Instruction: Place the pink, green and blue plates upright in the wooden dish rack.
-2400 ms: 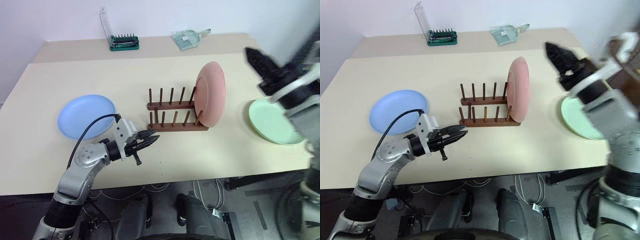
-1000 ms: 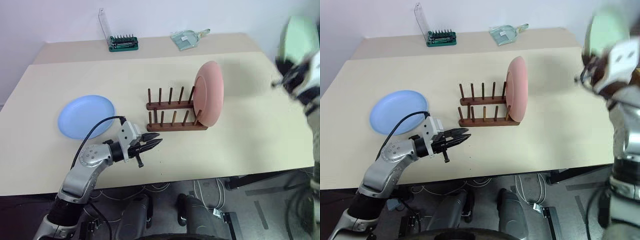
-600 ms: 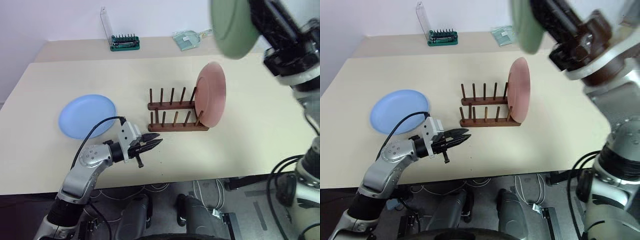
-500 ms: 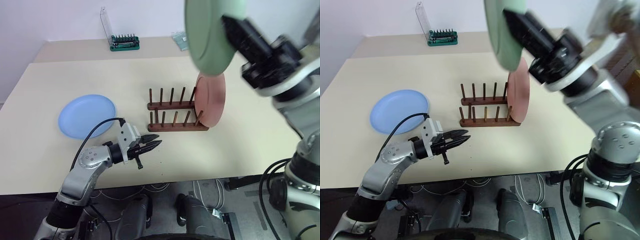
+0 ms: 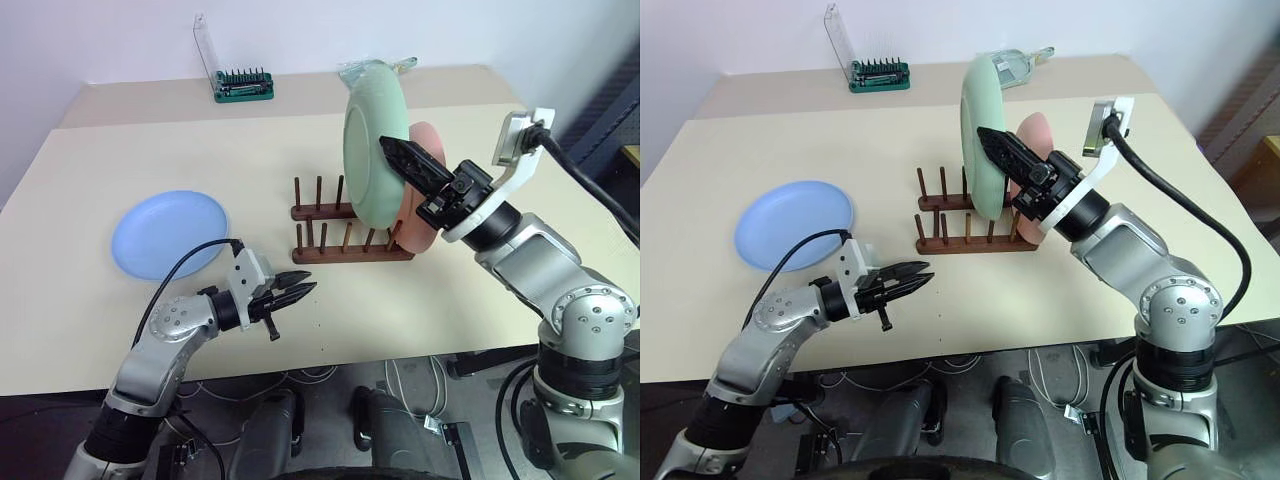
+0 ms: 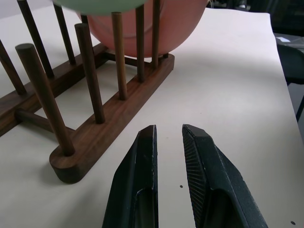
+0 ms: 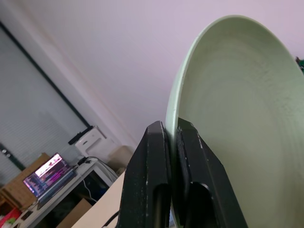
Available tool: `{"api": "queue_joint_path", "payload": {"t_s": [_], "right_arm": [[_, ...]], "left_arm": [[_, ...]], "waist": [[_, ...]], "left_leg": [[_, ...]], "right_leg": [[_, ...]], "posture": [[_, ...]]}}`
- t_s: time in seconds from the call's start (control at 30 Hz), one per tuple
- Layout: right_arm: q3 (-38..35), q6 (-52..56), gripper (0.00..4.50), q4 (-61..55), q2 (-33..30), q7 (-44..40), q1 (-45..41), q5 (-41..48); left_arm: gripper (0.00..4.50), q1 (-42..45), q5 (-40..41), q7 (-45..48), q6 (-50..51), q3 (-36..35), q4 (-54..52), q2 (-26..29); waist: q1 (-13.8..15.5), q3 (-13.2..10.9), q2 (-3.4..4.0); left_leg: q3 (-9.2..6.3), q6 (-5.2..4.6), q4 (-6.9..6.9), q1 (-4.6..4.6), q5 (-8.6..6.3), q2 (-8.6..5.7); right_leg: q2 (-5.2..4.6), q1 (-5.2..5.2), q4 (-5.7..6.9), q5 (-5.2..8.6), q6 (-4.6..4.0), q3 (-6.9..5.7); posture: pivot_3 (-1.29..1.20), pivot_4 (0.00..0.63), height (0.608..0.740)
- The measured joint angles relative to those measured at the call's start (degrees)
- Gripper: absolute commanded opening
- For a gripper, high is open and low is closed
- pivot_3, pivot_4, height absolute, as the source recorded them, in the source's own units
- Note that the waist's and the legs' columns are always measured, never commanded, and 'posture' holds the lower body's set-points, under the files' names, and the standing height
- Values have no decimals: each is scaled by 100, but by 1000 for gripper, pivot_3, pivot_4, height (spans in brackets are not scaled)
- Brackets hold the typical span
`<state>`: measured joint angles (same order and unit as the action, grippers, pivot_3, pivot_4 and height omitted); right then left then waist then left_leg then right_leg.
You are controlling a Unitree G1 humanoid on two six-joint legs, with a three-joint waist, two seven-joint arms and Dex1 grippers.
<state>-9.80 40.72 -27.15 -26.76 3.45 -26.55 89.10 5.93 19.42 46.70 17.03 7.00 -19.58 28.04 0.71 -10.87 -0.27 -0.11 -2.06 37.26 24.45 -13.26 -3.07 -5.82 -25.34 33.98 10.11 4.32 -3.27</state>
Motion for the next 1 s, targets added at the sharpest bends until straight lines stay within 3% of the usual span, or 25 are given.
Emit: {"api": "queue_joint_path", "payload": {"t_s": [0.33,0.37,0.4,0.6,0.8,1.0], "right_arm": [[81,12,25,293,211,465,33,-12],[105,13,689,341,228,506,-6,-18],[141,13,1007,410,266,566,-69,-39],[272,35,4006,469,321,771,-268,-146],[315,238,4006,416,49,719,-651,-458],[330,445,4006,296,-565,106,-1095,-1057]], "left_arm": [[848,59,84,-134,168,0,-157,14],[848,61,92,-149,179,0,-158,15],[848,77,104,-171,223,1,-159,14],[848,125,117,-207,270,2,-218,16],[848,122,121,-221,271,2,-240,21],[848,121,121,-225,265,0,-255,23]], "waist": [[1,0,0],[0,0,0],[-1,0,0],[-1,-1,1],[2,-1,1],[3,-1,1]], "left_leg": [[0,0,0,0,0,0],[0,0,0,0,0,0],[0,0,1,0,0,0],[0,0,-2,1,0,0],[1,0,-1,1,0,0],[1,0,-3,2,0,0]], "right_leg": [[2,1,-1,1,1,0],[2,1,-1,0,1,0],[2,1,-1,0,1,0],[3,-1,-2,0,1,0],[3,-1,-1,1,1,0],[4,-2,-4,3,5,-2]], "posture": [[0,150,740],[0,150,740],[0,150,740],[0,150,740],[0,150,740],[0,150,740]]}}
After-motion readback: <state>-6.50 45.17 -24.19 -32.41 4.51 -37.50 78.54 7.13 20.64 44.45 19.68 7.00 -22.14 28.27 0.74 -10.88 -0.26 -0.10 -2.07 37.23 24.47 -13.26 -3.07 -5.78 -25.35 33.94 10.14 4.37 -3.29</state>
